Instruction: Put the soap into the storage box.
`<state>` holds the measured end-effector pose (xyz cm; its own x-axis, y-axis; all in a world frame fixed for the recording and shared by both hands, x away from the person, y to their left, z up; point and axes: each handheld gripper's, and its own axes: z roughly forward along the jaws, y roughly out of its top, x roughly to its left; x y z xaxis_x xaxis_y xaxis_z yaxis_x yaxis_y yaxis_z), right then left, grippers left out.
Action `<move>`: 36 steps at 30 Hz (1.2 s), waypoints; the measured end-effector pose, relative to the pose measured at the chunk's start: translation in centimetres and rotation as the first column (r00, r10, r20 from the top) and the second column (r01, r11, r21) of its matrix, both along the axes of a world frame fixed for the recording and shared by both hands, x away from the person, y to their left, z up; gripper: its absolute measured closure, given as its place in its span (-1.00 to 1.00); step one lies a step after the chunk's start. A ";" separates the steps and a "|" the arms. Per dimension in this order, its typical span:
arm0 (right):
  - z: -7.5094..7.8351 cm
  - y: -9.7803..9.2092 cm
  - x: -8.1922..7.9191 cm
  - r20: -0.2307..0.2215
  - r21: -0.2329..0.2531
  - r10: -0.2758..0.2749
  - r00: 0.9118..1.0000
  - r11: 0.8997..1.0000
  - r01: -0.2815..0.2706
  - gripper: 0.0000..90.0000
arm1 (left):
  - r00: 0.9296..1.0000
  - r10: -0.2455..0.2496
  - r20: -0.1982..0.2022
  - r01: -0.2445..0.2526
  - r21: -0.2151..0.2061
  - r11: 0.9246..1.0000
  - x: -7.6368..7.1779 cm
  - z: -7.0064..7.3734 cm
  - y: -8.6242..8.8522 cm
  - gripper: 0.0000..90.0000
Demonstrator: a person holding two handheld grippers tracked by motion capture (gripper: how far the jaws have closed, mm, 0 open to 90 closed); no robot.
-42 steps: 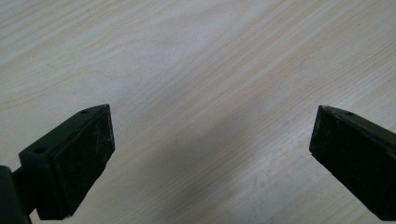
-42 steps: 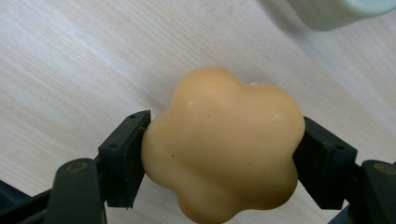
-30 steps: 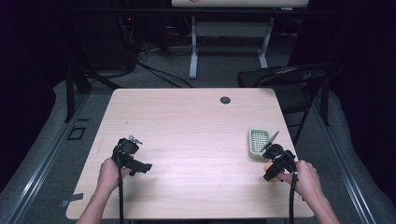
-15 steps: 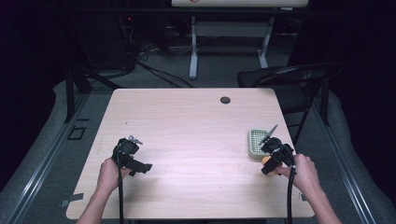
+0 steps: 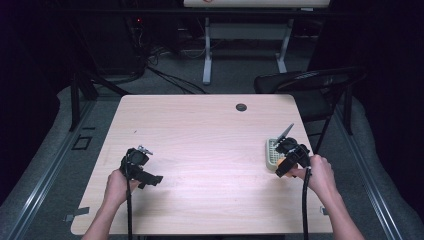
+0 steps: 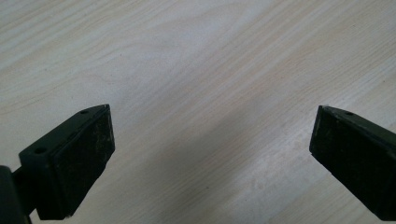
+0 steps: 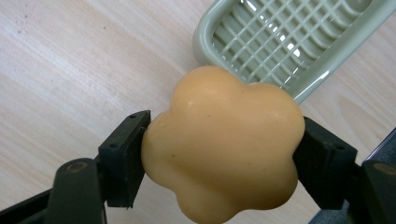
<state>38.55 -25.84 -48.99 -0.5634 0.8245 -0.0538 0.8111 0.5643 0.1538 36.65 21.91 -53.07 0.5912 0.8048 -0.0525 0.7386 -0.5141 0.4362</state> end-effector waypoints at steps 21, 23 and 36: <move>0.1 0.6 2.5 0.006 -0.010 0.000 1.000 1.000 0.000 -0.41 | 1.000 0.000 -0.003 0.000 -0.001 1.000 0.0 -0.1 0.1 -1.00; 0.1 0.6 2.7 0.015 -0.002 -0.009 1.000 1.000 0.009 -0.41 | 1.000 0.004 0.001 -0.004 -0.004 1.000 -0.1 0.0 0.1 -1.00; 0.0 1.0 4.6 0.025 -0.019 -0.013 1.000 1.000 0.013 -0.41 | 1.000 0.003 0.000 -0.003 -0.005 1.000 -0.1 0.0 0.1 -1.00</move>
<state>43.19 -24.88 -48.96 -0.5508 0.8304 -0.0836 0.8146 0.5567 0.1629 36.58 22.05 -53.08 0.5888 0.8063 -0.0570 0.7403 -0.5096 0.4386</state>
